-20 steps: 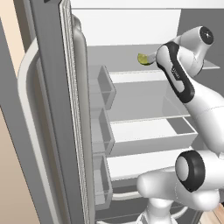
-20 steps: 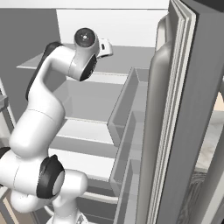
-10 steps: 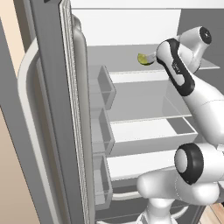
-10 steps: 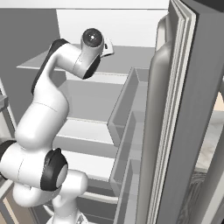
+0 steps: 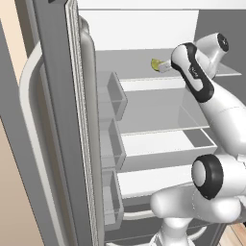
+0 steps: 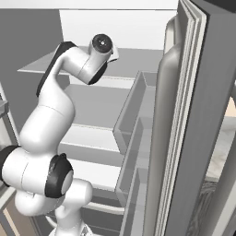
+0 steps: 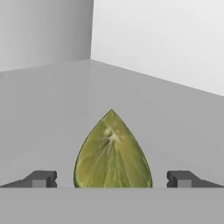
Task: There is a bowl on the dining counter. Grab a lemon wedge from the fridge and place it in the bowl. Then get the liquor bottle and glass cup from the cabinet and place them next to the bowl.
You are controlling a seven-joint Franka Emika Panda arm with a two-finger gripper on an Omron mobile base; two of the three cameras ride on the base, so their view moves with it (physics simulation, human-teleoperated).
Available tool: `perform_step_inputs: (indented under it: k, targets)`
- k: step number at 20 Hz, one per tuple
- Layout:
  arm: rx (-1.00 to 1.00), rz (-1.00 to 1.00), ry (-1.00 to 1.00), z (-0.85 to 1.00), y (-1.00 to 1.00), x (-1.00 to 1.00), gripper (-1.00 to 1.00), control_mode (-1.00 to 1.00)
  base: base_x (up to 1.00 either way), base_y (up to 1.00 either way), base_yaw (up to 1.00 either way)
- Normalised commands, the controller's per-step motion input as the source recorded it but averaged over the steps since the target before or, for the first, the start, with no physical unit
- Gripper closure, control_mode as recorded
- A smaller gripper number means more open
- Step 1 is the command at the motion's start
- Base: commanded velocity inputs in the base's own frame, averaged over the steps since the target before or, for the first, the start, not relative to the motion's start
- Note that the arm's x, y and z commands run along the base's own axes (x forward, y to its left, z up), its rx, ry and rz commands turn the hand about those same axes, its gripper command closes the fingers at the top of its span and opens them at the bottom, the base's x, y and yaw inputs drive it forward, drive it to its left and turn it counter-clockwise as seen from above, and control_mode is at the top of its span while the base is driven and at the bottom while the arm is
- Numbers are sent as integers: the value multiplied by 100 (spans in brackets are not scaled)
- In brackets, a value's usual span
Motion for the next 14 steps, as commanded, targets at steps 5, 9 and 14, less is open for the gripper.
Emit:
perform_step_inputs:
  k: [5, 9, 14]
  targets:
    - [0, 6, 1, -6, 1, 18, -100, -100, 0, 0, 0]
    - [0, 6, 2, -5, 0, 19, 100, -100, 0, 0, 0]
    - [0, 7, 4, -14, 0, 10, 100, -100, 0, 0, 0]
